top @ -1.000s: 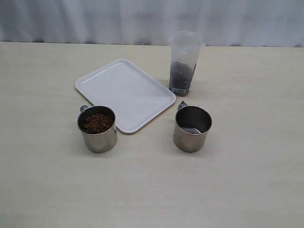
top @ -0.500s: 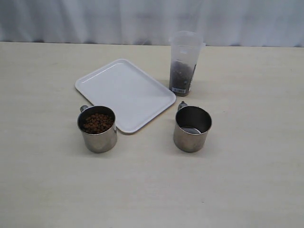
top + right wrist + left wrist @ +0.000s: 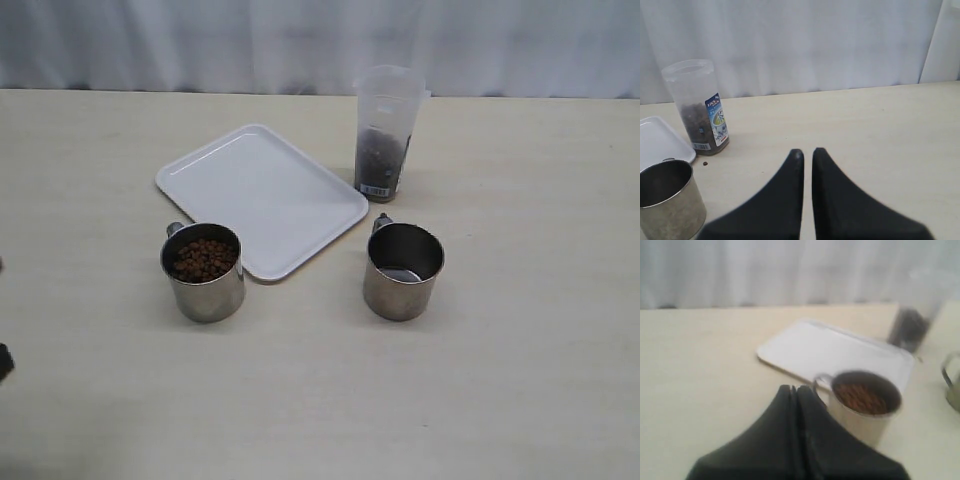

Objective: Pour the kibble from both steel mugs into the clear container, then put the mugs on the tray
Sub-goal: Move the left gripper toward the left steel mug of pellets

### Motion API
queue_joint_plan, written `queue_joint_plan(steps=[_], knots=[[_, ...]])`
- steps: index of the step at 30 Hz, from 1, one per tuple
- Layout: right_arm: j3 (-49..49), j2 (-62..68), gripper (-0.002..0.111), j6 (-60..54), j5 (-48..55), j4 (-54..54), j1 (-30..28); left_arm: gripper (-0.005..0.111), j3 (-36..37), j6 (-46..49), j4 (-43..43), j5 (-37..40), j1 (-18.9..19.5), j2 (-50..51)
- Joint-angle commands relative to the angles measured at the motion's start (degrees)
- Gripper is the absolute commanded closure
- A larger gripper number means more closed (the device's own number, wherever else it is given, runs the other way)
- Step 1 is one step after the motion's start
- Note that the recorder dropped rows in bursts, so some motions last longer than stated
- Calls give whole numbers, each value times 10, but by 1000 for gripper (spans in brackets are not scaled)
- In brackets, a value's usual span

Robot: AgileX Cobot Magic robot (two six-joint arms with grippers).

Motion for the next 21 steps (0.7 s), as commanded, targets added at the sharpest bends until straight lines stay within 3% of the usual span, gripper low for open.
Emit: queue_joint_plan(steps=[1, 4, 6, 8, 10, 12, 21], knots=[[1, -1, 104, 0, 2, -7, 1, 107, -23, 124, 56, -157, -9, 286], [1, -1, 104, 0, 2, -7, 1, 107, -86, 189, 65, -219, -9, 453], [1, -1, 104, 0, 2, -7, 1, 99, -126, 210, 120, -225, -9, 525], [1, -1, 104, 0, 2, -7, 1, 75, -148, 208, 141, -260, -9, 570], [1, -1, 104, 0, 2, -7, 1, 28, -169, 211, 136, -256, -9, 591], [1, -1, 104, 0, 2, -7, 1, 9, -184, 211, 136, -249, -9, 606], [1, -1, 104, 0, 2, -7, 1, 8, -223, 271, 137, -309, -9, 690]])
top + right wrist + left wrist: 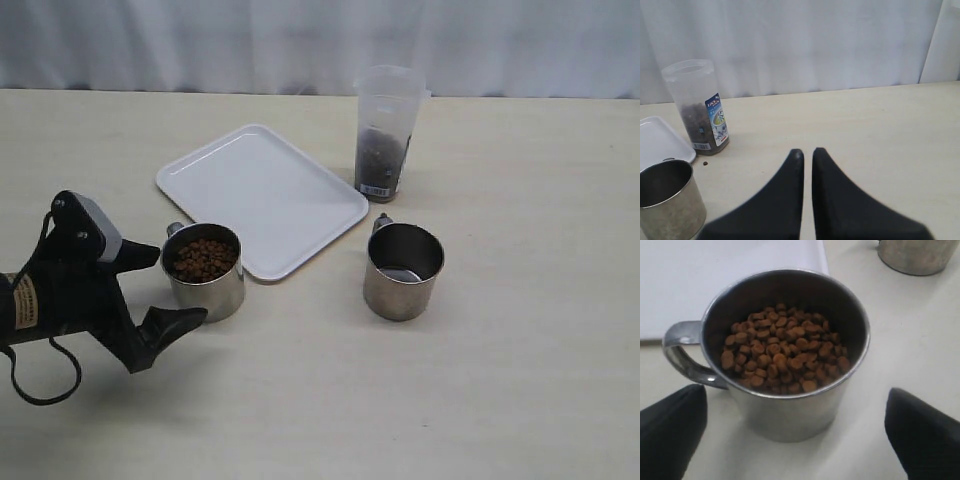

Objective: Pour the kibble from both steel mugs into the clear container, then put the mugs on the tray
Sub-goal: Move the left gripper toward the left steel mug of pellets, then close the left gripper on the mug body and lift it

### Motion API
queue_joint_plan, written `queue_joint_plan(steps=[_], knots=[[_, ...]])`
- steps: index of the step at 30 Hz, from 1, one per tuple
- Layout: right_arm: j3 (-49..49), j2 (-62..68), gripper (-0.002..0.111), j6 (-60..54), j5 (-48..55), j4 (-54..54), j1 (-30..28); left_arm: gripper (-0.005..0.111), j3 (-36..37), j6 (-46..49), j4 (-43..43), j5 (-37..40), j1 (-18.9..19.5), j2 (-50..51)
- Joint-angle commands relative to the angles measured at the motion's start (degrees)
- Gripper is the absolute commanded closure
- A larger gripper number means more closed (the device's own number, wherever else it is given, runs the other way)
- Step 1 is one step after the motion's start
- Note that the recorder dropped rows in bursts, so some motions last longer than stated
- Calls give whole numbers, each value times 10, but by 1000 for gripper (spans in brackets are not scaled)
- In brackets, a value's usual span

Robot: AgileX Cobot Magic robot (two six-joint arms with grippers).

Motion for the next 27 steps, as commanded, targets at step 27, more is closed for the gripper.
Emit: queue_joint_plan(steps=[27], knots=[[1, -1, 104, 0, 2, -7, 1, 8, -144, 41, 64, -106, -4, 168]])
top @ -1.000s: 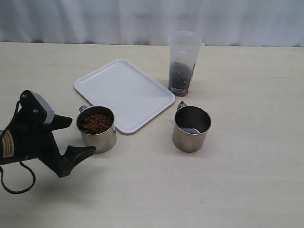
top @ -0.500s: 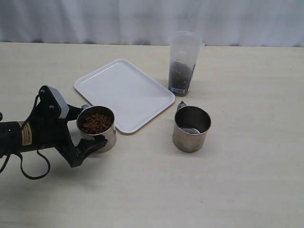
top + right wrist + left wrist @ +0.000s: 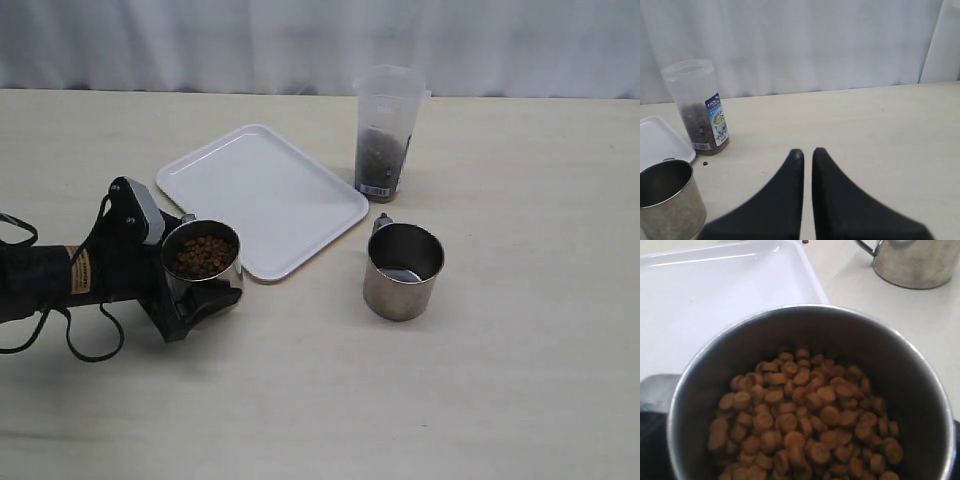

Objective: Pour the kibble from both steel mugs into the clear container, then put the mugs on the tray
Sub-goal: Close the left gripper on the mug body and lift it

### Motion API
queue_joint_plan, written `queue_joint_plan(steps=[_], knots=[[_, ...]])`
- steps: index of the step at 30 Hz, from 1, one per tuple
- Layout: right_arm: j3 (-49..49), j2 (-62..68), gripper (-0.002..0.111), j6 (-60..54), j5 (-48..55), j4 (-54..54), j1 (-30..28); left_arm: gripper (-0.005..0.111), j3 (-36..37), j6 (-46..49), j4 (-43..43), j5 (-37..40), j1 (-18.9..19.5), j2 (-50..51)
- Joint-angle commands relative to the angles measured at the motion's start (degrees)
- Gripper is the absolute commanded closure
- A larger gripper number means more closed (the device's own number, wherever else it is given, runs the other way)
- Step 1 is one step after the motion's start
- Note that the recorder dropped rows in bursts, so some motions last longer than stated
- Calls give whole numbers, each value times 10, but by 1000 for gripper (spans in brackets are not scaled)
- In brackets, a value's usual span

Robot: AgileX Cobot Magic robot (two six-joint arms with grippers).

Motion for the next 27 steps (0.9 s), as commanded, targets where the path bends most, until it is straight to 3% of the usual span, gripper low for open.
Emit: queue_joint_plan(steps=[1, 5, 11, 15, 24, 27], knots=[[1, -1, 104, 0, 2, -7, 1, 8, -5, -1, 2, -26, -4, 7], [1, -1, 104, 0, 2, -7, 1, 15, -5, -1, 2, -25, -4, 7], [1, -1, 104, 0, 2, -7, 1, 65, -5, 3, 2, -25, -4, 7], [1, -1, 104, 0, 2, -7, 1, 84, -5, 3, 0, -25, -4, 7], [1, -1, 104, 0, 2, -7, 1, 107, -5, -2, 26, -27, -4, 7], [1, -1, 104, 0, 2, -7, 1, 107, -5, -14, 38, -28, -4, -8]])
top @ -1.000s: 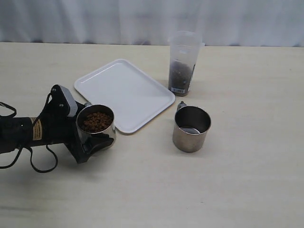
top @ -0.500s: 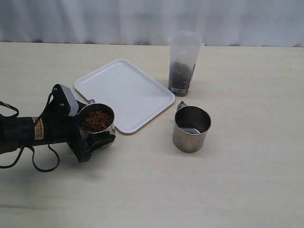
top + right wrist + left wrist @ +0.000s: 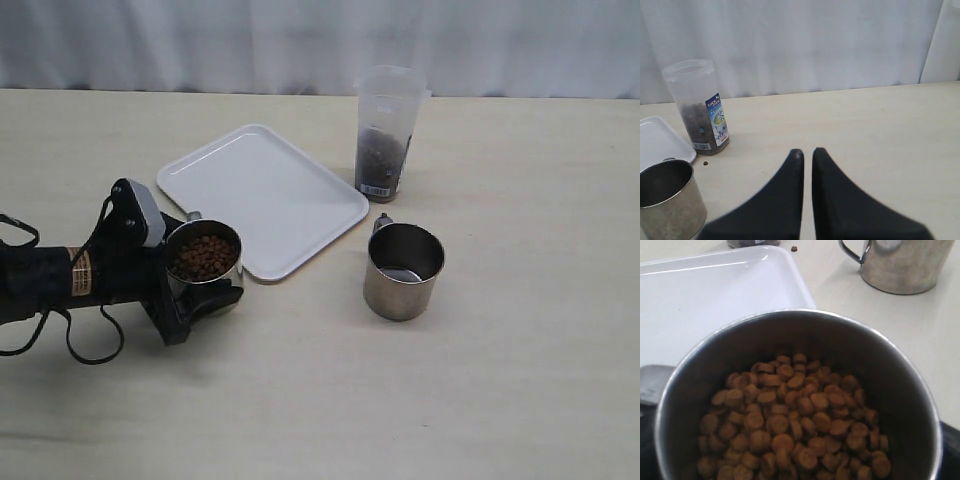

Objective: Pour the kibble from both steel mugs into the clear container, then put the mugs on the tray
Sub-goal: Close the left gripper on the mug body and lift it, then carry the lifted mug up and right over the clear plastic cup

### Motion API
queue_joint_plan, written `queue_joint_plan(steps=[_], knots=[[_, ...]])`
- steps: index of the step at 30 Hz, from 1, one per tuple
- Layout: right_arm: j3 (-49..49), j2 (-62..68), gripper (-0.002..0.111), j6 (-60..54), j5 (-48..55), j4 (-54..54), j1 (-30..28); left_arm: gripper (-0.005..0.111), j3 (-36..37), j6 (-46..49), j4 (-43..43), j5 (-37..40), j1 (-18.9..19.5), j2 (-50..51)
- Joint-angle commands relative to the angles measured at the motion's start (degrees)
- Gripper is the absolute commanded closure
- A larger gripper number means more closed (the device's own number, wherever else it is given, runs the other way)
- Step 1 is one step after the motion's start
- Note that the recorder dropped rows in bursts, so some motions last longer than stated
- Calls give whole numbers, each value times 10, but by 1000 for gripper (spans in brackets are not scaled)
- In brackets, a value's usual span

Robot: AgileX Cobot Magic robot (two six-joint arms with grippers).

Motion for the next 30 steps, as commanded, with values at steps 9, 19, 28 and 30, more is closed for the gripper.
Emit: queue_joint_plan(steps=[9, 19, 28, 30], knots=[[1, -1, 104, 0, 2, -7, 1, 107, -4, -160, 64, 70, -5, -166], [1, -1, 104, 0, 2, -7, 1, 107, -18, -211, -30, 286, -36, -331], [1, -1, 104, 0, 2, -7, 1, 107, -158, -207, -52, 476, -154, -312], [1, -1, 104, 0, 2, -7, 1, 107, -199, -206, -52, 502, -171, -292]])
